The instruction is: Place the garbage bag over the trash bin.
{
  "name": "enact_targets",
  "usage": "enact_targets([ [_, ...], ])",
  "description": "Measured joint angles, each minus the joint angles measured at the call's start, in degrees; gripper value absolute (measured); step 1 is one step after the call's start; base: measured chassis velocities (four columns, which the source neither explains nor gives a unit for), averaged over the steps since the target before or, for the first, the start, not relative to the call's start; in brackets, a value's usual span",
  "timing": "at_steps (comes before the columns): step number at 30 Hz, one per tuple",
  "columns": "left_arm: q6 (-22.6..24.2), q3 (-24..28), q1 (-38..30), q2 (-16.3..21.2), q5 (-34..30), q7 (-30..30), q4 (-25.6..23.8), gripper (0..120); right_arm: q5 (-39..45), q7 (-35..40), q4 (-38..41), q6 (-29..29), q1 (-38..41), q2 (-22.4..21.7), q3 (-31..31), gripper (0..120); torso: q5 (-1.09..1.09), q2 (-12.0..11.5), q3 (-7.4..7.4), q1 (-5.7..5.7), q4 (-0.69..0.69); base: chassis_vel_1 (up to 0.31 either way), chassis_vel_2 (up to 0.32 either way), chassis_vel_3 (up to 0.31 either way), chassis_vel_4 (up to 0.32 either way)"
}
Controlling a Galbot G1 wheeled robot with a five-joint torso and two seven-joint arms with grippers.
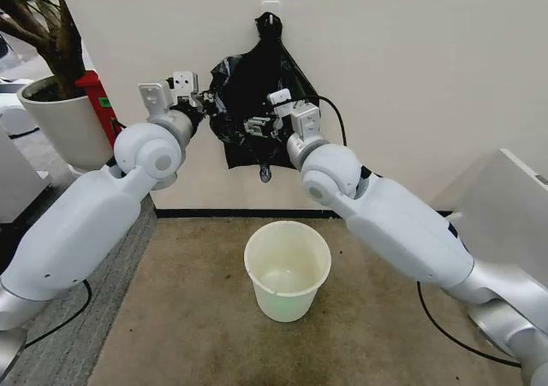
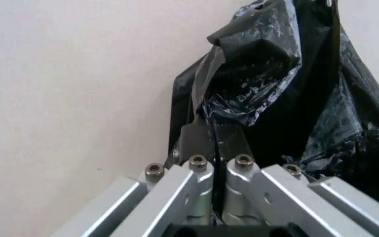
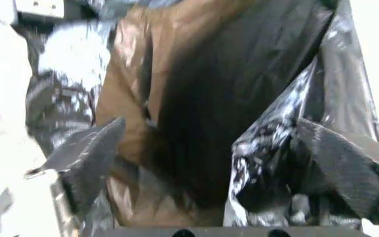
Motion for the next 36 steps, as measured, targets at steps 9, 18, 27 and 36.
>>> enact_targets([
  [9,-0.17,-1.72,2.28,0.59,0.43,0.69,-1.35,0,14.89,10.94,-1.12,-8.72,8.7,1.42,-3.67,66,-0.01,0.0,0.0,0.0,0.0,0.0,0.0,0.0,0.0],
  [18,-0.33,-2.59,2.88,0.77,0.88,1.39,-1.53,0,25.98,15.77,-5.55,-8.75,14.82,2.07,-8.76,64,0.0,0.0,0.0,0.0,0.0,0.0,0.0,0.0,0.0],
  [27,-0.62,-2.68,2.65,0.42,1.69,2.18,-1.2,0,40.35,24.85,-8.12,-8.59,17.89,2.48,-10.84,73,0.0,0.0,0.0,0.0,0.0,0.0,0.0,0.0,0.0],
  [36,-0.99,-2.85,3.09,-0.79,3.05,2.83,-0.64,0,44.59,27.81,-10.12,-8.48,21.06,3.13,-13.31,68,0.0,0.0,0.0,0.0,-0.01,0.0,0.0,0.0,0.0],
])
